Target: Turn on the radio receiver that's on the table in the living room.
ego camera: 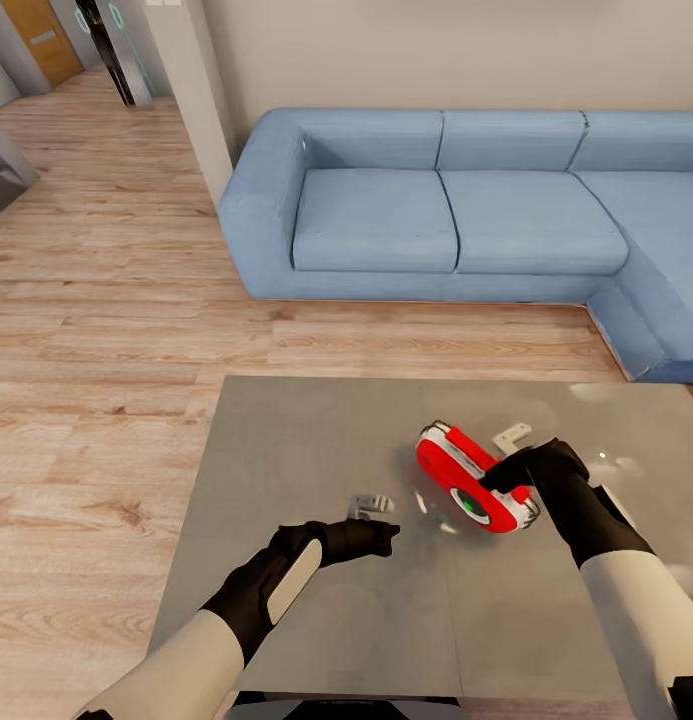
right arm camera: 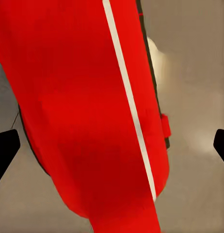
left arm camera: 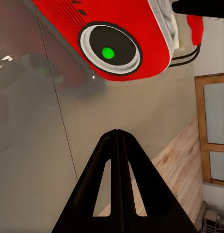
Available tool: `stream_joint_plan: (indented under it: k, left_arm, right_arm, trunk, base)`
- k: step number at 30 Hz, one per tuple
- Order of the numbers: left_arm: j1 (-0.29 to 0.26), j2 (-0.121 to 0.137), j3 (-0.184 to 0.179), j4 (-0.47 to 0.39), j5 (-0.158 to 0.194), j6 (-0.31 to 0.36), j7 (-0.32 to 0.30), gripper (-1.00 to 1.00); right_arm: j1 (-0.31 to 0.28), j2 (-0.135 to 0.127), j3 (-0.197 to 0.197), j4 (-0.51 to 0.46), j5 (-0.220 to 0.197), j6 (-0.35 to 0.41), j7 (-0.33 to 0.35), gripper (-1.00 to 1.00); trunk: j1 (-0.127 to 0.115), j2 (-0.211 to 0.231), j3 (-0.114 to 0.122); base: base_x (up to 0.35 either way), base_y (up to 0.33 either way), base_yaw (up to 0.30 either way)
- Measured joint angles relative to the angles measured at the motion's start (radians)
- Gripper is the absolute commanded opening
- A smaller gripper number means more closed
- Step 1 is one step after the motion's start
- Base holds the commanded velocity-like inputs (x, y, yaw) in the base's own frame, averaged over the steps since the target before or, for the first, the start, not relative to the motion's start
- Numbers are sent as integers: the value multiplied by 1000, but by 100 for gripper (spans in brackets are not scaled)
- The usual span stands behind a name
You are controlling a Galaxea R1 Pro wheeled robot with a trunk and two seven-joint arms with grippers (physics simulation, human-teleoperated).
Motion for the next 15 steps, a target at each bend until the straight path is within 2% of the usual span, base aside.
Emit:
stream_joint_plan:
  k: [10,15]
  left_arm:
    - [0,0,0,0,-1,0,0,-100]
    - [0,0,0,0,-1,0,0,-100]
  right_arm:
    - [0,-6,1,-19,0,6,6,100]
    - [0,-11,5,-129,3,20,20,100]
  trunk:
    - [0,0,0]
    - [0,0,0]
  base:
    - [0,0,0]
    - [0,0,0]
